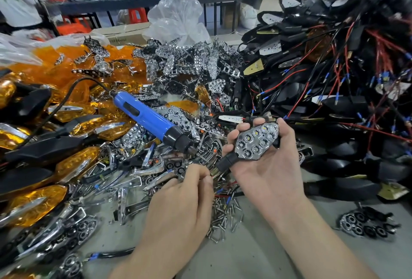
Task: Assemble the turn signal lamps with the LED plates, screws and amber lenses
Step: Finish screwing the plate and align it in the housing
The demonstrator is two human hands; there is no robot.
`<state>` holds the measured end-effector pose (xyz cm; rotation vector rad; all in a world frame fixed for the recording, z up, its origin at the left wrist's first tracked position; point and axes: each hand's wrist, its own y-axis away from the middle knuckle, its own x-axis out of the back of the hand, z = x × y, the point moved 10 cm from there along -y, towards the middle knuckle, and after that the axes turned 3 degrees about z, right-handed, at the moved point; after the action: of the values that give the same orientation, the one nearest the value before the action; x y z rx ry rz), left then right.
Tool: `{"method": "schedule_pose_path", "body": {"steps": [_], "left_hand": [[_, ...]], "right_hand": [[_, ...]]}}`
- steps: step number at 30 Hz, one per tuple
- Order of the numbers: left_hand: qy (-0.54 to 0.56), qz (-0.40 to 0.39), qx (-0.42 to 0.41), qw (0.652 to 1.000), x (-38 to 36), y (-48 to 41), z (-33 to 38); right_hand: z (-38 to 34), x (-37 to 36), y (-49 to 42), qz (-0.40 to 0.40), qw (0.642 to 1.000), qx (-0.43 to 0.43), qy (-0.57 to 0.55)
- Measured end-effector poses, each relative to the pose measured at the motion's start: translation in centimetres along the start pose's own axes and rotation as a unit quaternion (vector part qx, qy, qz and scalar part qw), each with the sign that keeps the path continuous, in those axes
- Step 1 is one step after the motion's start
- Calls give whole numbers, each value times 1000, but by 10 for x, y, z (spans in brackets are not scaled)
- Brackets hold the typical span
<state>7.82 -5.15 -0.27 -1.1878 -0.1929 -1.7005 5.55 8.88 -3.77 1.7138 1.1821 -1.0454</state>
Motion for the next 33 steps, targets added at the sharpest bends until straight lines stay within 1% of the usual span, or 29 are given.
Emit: {"method": "schedule_pose_path", "body": {"steps": [9,17,33], "left_hand": [[30,-2,35,999,-1,0,-8],[24,13,18,999,1,0,-2],[36,-7,22,999,-1,2,-3]], "right_hand": [[-1,0,-1,-1,1000,1,3],[-5,-3,1,-12,1000,0,-12],[-5,-7,2,-30,999,-3,-27]]}}
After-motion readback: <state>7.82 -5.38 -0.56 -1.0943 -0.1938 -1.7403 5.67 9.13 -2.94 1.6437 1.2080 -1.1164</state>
